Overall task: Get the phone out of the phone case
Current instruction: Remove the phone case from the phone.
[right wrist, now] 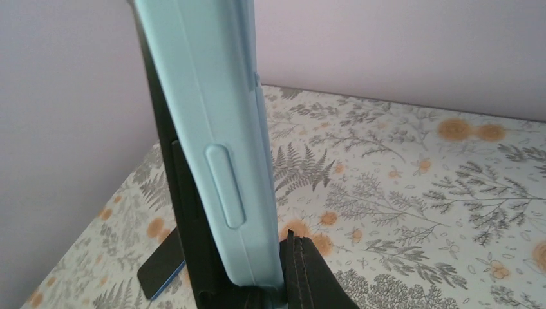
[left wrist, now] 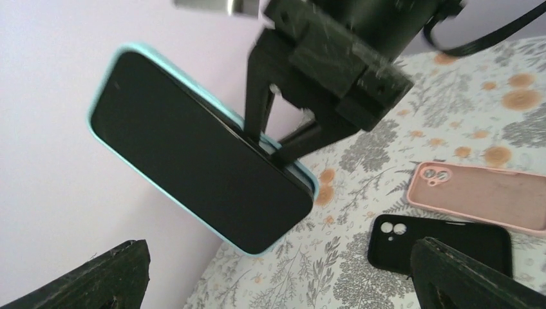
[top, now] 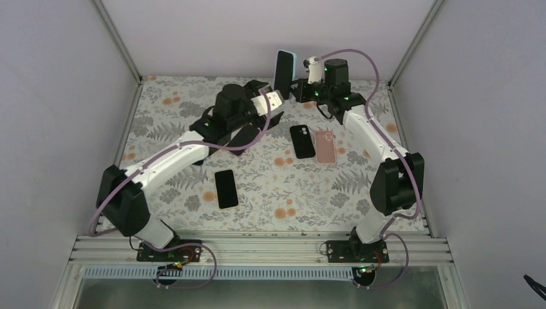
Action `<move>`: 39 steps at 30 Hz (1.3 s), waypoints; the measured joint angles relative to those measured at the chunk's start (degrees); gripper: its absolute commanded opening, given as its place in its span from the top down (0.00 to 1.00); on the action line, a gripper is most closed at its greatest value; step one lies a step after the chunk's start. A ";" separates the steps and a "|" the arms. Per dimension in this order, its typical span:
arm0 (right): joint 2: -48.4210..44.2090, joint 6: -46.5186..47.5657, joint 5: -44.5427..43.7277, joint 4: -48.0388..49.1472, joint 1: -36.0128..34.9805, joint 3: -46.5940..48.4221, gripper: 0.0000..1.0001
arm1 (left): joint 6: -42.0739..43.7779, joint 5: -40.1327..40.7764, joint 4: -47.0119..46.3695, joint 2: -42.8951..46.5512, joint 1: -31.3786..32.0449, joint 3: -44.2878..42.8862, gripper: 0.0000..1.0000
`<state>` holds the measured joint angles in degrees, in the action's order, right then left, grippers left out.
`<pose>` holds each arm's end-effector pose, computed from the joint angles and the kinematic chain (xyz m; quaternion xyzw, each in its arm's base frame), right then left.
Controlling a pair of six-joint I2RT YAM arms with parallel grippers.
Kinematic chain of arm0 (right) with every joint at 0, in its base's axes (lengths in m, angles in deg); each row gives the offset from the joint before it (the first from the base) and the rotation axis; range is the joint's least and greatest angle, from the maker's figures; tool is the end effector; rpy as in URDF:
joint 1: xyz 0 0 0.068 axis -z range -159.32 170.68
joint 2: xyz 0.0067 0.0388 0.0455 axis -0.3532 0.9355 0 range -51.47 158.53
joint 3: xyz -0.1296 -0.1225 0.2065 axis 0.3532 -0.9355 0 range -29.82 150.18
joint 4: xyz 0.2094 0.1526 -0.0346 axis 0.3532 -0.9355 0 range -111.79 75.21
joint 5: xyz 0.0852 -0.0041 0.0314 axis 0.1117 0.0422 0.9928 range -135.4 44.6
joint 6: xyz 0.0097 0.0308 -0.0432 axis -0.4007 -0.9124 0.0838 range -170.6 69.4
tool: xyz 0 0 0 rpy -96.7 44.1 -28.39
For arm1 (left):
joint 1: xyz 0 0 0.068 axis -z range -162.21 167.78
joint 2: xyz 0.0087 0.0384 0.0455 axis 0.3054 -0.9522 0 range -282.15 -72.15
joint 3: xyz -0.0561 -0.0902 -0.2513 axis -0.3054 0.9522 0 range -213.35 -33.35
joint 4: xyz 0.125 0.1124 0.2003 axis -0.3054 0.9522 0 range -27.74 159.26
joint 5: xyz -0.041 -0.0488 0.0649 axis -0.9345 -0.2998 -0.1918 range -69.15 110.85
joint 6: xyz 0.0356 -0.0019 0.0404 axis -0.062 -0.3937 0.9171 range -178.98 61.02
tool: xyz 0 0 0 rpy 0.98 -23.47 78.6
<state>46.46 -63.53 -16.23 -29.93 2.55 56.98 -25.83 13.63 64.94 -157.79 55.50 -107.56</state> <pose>0.3770 0.1418 0.3401 -0.1701 0.8151 0.3428 0.4350 0.2806 -0.2226 0.3604 0.4879 0.6188 -0.0741 0.6112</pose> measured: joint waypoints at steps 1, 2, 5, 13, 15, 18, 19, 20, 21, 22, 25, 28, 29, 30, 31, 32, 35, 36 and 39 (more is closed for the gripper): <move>0.00 -0.66 -1.14 0.20 -0.22 0.15 0.97 | -0.48 1.66 -1.62 -1.31 0.44 0.39 0.00; 0.00 -1.18 -2.27 0.33 -0.52 0.37 0.97 | -1.01 3.32 -3.28 -2.64 0.72 0.76 0.00; 0.20 -2.25 -4.48 0.42 -1.70 1.81 0.97 | -2.25 6.56 -6.32 -5.31 0.81 1.27 0.00; 0.87 -3.39 -5.88 1.46 -3.87 3.93 0.97 | -4.15 11.02 -12.46 -8.63 1.09 0.24 0.00; 1.07 -3.45 -5.90 1.49 -3.96 3.93 0.97 | -4.28 11.76 -13.62 -9.27 1.09 -0.33 0.00; 1.49 -3.48 -5.88 1.51 -3.96 3.93 0.97 | -4.31 12.85 -14.64 -9.77 1.07 -0.59 0.00; 1.64 -3.48 -5.90 1.49 -3.96 3.93 0.97 | -4.28 13.22 -14.71 -9.88 1.07 -0.59 0.00; 1.73 -3.48 -5.88 1.44 -3.96 3.93 0.97 | -4.26 13.75 -14.99 -10.01 1.09 -0.59 0.00; 1.79 -3.50 -5.88 1.42 -3.96 3.93 0.97 | -4.24 14.34 -15.50 -10.14 1.09 -0.59 0.00; 1.79 -3.50 -5.88 1.40 -3.96 3.93 0.97 | -4.17 14.78 -15.98 -10.34 1.09 -0.59 0.00; 1.79 -3.54 -5.86 1.70 -3.96 3.93 0.97 | -3.67 16.81 -17.77 -10.75 1.07 -0.44 0.00; 1.79 -3.65 -5.77 1.88 -3.98 3.93 0.97 | -3.04 18.78 -19.96 -10.99 1.05 -0.13 0.00; 1.79 -3.67 -5.81 2.23 -4.00 3.93 0.97 | -2.71 19.45 -20.61 -11.19 1.05 -0.13 0.00; 1.79 -3.67 -5.86 2.49 -4.00 3.91 0.97 | -2.49 20.06 -21.18 -11.50 1.11 -0.13 0.00; 1.79 -3.69 -5.88 2.62 -3.98 3.93 0.97 | -2.21 20.74 -21.79 -11.80 1.31 -0.13 0.00; 1.79 -3.74 -5.92 2.73 -3.98 3.93 0.97 | -1.84 21.44 -22.58 -12.24 1.49 -0.13 0.00; 1.79 -4.26 -5.75 2.71 -4.04 3.93 0.97 | -1.16 22.56 -23.89 -13.11 1.73 -0.13 0.00; 1.79 -4.31 -5.90 2.75 -4.11 3.93 0.97 | -1.05 22.69 -24.02 -13.20 1.70 -0.11 0.00; 1.79 -4.52 -5.90 2.78 -4.11 3.93 0.97 | -0.83 23.39 -24.37 -13.20 1.79 -0.02 0.01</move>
<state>48.25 -68.05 -22.13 -27.15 -1.56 60.92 -26.66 37.02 40.57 -170.99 57.29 -107.59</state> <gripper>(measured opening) 0.064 0.995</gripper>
